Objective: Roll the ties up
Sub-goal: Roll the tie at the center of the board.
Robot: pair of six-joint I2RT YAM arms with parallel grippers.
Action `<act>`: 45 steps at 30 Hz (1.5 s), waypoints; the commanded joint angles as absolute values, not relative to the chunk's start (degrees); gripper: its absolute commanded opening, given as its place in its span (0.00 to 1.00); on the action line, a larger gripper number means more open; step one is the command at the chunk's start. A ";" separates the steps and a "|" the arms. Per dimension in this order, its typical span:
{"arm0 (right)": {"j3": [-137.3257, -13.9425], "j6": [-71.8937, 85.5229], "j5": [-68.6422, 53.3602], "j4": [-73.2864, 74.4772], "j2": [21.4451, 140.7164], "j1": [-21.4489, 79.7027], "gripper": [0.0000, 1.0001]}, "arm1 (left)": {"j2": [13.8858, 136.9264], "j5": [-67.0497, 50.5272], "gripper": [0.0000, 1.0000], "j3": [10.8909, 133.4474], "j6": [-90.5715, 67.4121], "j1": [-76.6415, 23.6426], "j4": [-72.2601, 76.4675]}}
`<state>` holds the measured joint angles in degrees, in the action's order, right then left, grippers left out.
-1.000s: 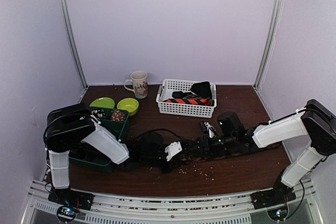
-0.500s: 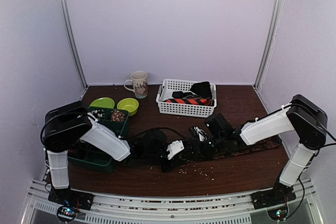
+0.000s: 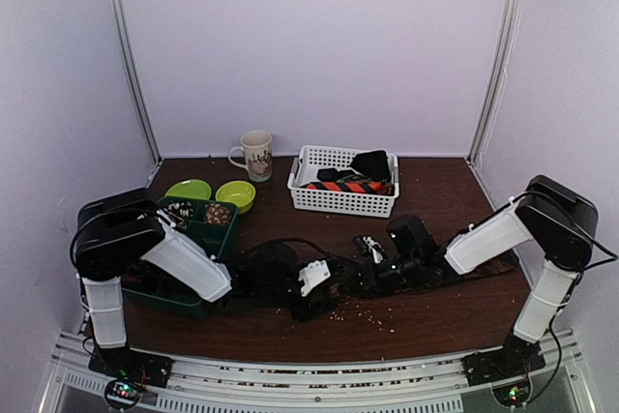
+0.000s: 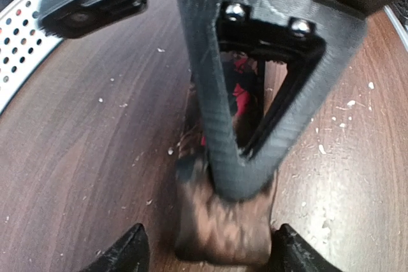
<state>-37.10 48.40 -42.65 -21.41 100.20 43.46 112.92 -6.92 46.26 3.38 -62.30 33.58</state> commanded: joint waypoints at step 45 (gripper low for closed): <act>-41.26 46.70 -38.76 -9.05 95.43 43.86 0.44 | 115.70 -9.53 0.27 48.07 7.77 -63.39 24.59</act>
<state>-38.81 48.80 -40.58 -14.85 92.16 42.74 114.80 -8.91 48.40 6.61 -63.24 34.06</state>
